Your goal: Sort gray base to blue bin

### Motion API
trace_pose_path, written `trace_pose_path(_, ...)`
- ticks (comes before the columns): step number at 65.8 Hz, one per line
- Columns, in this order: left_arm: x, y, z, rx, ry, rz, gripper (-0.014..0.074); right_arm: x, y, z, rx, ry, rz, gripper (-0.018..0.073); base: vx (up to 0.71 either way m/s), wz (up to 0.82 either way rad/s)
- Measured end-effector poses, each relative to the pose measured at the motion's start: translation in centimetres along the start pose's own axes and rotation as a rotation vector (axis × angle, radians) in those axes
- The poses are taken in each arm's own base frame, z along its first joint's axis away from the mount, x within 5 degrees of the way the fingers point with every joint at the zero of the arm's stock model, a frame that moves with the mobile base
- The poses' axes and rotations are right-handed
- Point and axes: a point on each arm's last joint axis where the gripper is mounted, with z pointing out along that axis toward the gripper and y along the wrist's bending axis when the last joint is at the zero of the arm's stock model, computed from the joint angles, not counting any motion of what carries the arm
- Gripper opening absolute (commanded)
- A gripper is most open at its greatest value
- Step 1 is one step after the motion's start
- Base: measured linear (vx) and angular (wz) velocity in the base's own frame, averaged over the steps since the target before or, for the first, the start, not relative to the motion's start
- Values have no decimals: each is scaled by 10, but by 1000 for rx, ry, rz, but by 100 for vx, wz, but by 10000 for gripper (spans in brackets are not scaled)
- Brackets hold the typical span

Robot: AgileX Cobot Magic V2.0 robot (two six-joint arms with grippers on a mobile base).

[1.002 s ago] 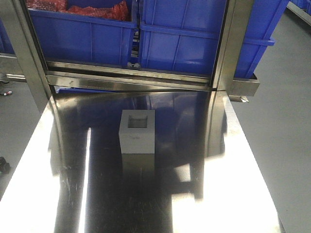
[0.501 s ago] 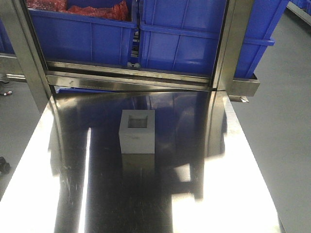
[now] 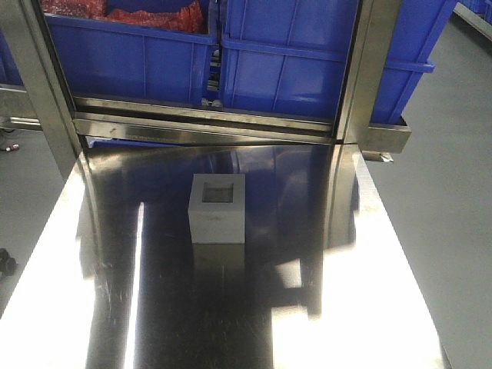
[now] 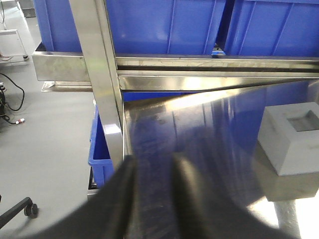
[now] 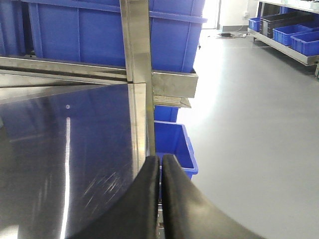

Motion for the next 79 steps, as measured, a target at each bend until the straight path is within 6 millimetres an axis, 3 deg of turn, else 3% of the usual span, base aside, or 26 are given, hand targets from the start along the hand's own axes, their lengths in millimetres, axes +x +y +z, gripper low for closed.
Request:
trace_pose_path(4, 0, 0, 0, 0, 0, 0, 618, 0, 0, 0, 0, 0, 0, -5, 0, 0)
trace_pose_path(11, 0, 0, 0, 0, -2, 1, 734, 0, 0, 0, 0, 0, 0, -5, 0, 0)
trace_pose_path(27, -9, -1, 0, 8, -101, -16, 692, 0, 0, 0, 0, 0, 0, -5, 0, 0)
trace_pose_path(39, -32, -1, 8, 7, -95, 13, 648, 0, 0, 0, 0, 0, 0, -5, 0, 0)
trace_pose_path(50, -63, -11, 38, 59, -46, 132, 645, 0, 0, 0, 0, 0, 0, -5, 0, 0)
trace_pose_path(58, -83, -32, 71, 144, -3, 181, 640, 0, 0, 0, 0, 0, 0, -5, 0, 0)
trace_pose_path(68, -89, -72, 122, 257, 88, 203, 631, 0, 0, 0, 0, 0, 0, -5, 0, 0)
trace_pose_path(79, -81, -106, 174, 308, 229, 63, 630, 0, 0, 0, 0, 0, 0, -5, 0, 0)
